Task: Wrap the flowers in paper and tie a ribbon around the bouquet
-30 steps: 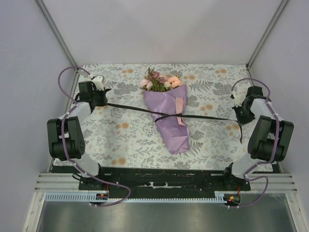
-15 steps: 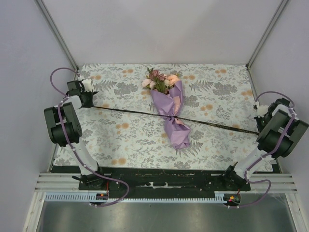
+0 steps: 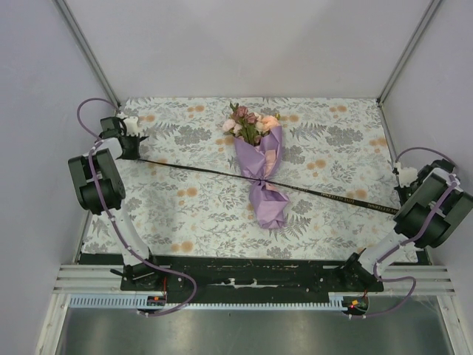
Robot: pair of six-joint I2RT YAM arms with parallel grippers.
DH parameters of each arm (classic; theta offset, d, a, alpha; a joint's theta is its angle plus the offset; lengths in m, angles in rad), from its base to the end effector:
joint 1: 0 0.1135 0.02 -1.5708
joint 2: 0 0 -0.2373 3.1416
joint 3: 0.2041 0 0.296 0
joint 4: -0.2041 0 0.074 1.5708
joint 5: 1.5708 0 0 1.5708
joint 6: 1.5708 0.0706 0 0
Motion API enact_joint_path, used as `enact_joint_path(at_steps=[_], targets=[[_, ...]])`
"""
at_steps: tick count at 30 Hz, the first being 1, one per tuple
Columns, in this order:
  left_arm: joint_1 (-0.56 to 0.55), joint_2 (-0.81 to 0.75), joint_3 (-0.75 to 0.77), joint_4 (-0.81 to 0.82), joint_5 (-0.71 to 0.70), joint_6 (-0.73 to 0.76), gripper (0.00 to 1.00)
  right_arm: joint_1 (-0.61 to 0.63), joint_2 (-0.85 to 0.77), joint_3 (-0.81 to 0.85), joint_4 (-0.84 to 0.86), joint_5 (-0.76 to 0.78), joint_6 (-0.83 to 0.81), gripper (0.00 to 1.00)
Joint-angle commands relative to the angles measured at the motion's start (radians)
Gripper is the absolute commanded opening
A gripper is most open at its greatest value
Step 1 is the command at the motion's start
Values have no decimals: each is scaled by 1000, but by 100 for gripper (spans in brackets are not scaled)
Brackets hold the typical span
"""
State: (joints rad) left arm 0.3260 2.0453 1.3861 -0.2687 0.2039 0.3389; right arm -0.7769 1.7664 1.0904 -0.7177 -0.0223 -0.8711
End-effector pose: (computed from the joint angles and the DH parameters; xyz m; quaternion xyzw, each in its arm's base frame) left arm 0.4594 0.1402 0.0799 0.0382 0.9436 0.0113 0.3286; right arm 0.2544 -0.2479 0.0694 -0.0479 0.9949 -0.0574 0.0682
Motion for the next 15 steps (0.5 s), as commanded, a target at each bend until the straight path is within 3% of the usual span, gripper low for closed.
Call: enact_joint_path(at_steps=[1,7,9,15], targets=[[113,0,79,146,-224,143,2,-55,-93,-56,169,170,-98,0],[64,-105,-31,114,3,233,2,10,-195,-109,72,26,-118,0],[42,-158,-83,89,138,256,2,59,-244,-116,21,-69,-115,0],[-93,-275,-156,8,313,192,2,316,-282,-12,-106,-252,94,0]])
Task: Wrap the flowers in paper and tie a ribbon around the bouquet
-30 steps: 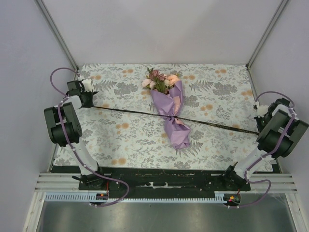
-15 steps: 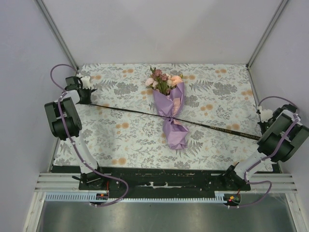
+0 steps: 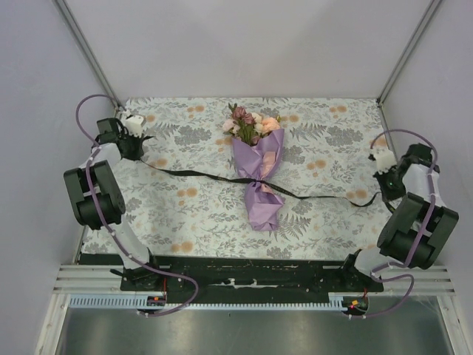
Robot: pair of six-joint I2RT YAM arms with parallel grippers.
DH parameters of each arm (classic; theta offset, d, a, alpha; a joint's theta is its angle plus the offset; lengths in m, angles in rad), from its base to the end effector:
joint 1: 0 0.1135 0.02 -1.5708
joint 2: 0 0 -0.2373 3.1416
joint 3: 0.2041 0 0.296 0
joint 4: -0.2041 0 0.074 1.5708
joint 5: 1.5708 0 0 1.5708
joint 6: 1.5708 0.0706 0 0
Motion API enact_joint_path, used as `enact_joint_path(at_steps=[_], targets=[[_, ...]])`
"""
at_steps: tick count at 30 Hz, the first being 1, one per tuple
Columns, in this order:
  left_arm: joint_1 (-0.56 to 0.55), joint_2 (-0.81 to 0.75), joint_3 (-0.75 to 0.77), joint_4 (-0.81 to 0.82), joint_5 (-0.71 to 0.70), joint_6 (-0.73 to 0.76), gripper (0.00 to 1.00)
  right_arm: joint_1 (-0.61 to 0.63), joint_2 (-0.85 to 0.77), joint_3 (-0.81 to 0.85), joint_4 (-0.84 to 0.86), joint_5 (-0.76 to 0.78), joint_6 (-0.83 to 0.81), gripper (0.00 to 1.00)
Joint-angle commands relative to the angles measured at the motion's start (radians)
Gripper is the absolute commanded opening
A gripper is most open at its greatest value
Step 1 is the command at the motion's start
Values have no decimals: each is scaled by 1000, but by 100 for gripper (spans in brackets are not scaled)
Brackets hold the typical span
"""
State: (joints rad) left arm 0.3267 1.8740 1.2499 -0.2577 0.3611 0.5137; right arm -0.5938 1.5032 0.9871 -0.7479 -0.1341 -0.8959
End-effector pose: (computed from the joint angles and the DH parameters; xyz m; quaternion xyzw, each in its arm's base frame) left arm 0.4344 0.1208 0.1112 0.1468 0.9162 -0.0188 0.3723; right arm 0.2781 -0.1763 0.1222 -0.1585 0.9733 -0.0547 0.1570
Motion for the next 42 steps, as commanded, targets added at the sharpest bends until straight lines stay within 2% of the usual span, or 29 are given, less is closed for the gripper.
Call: enact_joint_path(at_steps=[1,4,10,11,13,15,16,17,18,20,21,24,27,31,34,39,42], targets=[[-116,-114,-29,-11,159,5,2,179,-8,119,-83,-134,150,0],[-164,-141,-72,-21,160,-9,2,238,52,180,-88,-101,202,0],[-137,-134,-110,-40,24,42,2,221,189,205,-51,97,80,0],[-123,-131,-106,-41,4,52,2,218,215,211,-57,125,66,3],[-115,-116,-67,-110,-2,104,4,218,241,266,-128,101,55,26],[-115,-121,-3,-224,73,132,46,219,233,355,-227,-37,93,68],[-114,-143,2,-230,109,109,65,226,236,417,-299,-112,122,80],[-114,-171,-3,-223,151,77,83,233,247,473,-354,-189,150,86],[-112,-203,-13,-198,185,45,86,244,256,529,-413,-249,176,89],[-112,-249,-32,-125,226,-15,87,268,261,588,-464,-361,204,91],[-112,-266,-33,-117,287,3,88,290,252,591,-469,-399,193,91],[-136,-291,-67,-152,467,187,89,403,213,535,-443,-404,115,92],[-236,-291,-83,-219,476,371,90,509,167,402,-334,-397,48,93],[-388,-270,-122,-216,454,440,91,659,147,219,-162,-339,5,93],[-458,-251,-151,-195,444,460,91,747,149,125,-43,-311,8,93],[-489,-251,-234,-54,449,382,92,845,205,119,59,-299,51,89],[-492,-257,-273,-23,453,428,93,888,253,136,93,-270,69,85]])
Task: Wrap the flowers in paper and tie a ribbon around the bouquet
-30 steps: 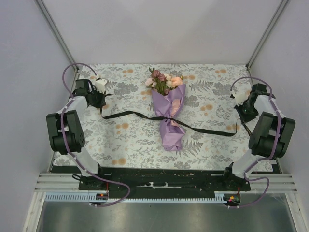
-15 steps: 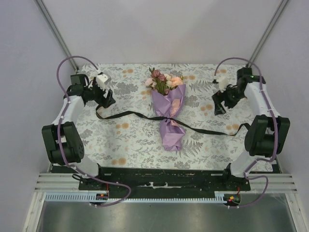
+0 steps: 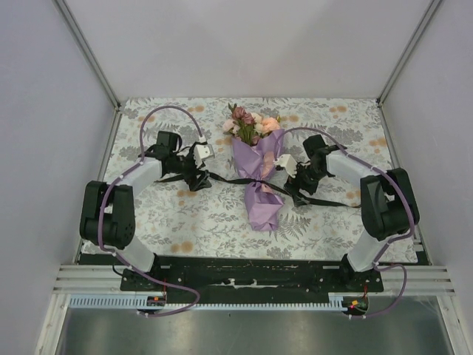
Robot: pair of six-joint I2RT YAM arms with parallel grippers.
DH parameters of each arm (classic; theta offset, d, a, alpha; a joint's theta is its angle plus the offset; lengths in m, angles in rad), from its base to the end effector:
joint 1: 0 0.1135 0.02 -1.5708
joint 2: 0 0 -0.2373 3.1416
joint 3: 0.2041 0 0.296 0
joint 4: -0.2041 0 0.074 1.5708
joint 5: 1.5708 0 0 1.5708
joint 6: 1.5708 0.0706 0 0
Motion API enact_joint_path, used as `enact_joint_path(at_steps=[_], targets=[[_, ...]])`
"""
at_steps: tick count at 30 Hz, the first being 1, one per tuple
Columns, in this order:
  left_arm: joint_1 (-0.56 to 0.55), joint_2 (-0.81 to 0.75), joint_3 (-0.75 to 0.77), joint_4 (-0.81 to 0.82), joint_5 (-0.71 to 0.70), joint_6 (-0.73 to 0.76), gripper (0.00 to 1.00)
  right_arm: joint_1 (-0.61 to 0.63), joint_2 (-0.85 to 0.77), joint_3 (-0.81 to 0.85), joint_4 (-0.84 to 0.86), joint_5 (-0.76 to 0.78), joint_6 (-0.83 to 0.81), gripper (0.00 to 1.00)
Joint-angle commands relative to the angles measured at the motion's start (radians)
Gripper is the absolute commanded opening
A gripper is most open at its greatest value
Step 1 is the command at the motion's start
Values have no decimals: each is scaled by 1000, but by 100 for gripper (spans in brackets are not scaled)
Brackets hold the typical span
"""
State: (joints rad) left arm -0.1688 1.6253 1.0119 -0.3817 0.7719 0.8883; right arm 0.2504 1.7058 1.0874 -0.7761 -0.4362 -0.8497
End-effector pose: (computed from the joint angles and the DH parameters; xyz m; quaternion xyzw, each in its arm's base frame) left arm 0.3587 -0.1111 0.1281 0.5403 0.7132 -0.2453 0.3732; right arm 0.3289 0.1149 0.0936 -0.5246 0.8191 0.1806 0.1457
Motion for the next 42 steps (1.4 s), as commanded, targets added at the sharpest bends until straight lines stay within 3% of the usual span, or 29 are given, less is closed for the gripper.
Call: enact_joint_path(at_steps=[1,3,7,11,13,14,15,16,18,20,22,23,27,33,42], targets=[[-3,-11,-45,101,43,93,93,56,73,46,124,43,23,78],[-23,-15,-62,96,33,161,93,73,107,77,123,47,32,74],[-87,16,-76,128,-14,233,92,108,158,111,127,102,32,50],[-144,57,-104,297,-100,209,90,115,173,126,126,117,54,44],[-172,94,-105,352,-143,195,89,118,169,124,127,111,64,30],[-182,113,-98,357,-155,196,89,118,169,124,121,111,70,21],[-190,131,-87,354,-167,195,88,118,169,126,112,105,80,5],[-196,142,-79,346,-175,192,86,119,169,126,106,105,89,0],[-201,151,-73,339,-193,170,72,116,155,111,100,116,104,0],[-190,151,-73,336,-256,124,46,107,131,77,107,160,133,0],[-146,150,-61,282,-260,103,8,73,114,59,106,197,175,0],[-120,148,-62,270,-269,72,2,52,114,55,103,217,201,0],[-77,133,-38,248,-315,-12,2,-37,150,89,40,244,271,0],[-29,91,-58,215,-326,69,2,-80,138,85,-29,188,290,0],[-52,-56,-148,40,-195,258,2,131,23,23,-175,4,235,0]])
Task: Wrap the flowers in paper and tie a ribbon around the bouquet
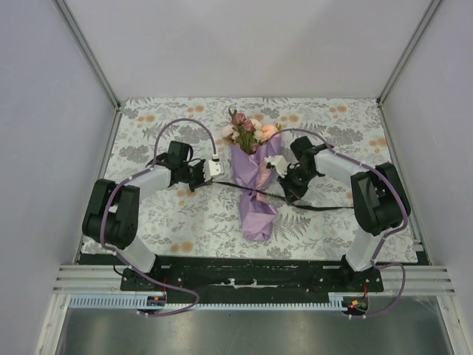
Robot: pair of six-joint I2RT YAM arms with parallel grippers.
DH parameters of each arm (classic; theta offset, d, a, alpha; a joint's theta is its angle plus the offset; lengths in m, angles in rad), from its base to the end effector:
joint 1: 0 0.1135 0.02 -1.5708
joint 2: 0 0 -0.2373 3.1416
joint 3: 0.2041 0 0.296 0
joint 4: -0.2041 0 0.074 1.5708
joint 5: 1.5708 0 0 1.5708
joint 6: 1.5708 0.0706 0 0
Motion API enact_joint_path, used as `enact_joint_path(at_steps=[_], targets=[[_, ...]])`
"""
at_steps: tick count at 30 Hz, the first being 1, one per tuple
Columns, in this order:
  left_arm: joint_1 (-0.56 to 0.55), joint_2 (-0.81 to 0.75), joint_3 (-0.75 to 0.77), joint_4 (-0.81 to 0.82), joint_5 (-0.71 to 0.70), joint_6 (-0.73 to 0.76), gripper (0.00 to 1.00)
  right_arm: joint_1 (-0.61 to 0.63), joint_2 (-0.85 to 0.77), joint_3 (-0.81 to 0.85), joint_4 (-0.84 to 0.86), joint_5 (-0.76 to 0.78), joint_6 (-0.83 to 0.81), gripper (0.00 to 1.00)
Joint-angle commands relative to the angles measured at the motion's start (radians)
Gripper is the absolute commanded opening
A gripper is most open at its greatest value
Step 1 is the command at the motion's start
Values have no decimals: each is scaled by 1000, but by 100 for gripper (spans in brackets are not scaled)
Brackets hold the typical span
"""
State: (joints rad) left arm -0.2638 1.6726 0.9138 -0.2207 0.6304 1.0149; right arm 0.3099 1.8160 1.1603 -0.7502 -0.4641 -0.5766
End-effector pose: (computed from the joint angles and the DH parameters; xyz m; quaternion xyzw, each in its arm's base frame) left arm 0.3452 -0.1363 0.0849 0.6152 0.6759 -0.1743 0.3665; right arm 0.3394 0.1418 0.0793 -0.4331 0.8680 0.2165 0.1099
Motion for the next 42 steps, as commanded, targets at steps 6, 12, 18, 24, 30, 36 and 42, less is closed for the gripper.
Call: enact_joint_path(at_steps=[6,12,18,24,30,36,42], targets=[[43,-128,-75,-118,-67,79,2,98,-75,-48,-156,80,-19,0],[60,-165,-79,-124,-54,53,43,63,-116,-71,-158,133,-74,67],[90,-200,-98,-144,-32,99,50,5,-156,-134,-152,168,-135,65],[80,-148,-43,-218,-6,172,53,-9,-172,-148,-155,130,-105,63],[25,-107,-24,-284,-54,330,57,-96,-199,-131,-192,98,-104,68],[29,-67,40,-324,-63,396,57,-239,-225,-88,-247,76,-132,69],[28,22,131,-413,-67,511,55,-363,-231,-83,-276,84,-169,69]])
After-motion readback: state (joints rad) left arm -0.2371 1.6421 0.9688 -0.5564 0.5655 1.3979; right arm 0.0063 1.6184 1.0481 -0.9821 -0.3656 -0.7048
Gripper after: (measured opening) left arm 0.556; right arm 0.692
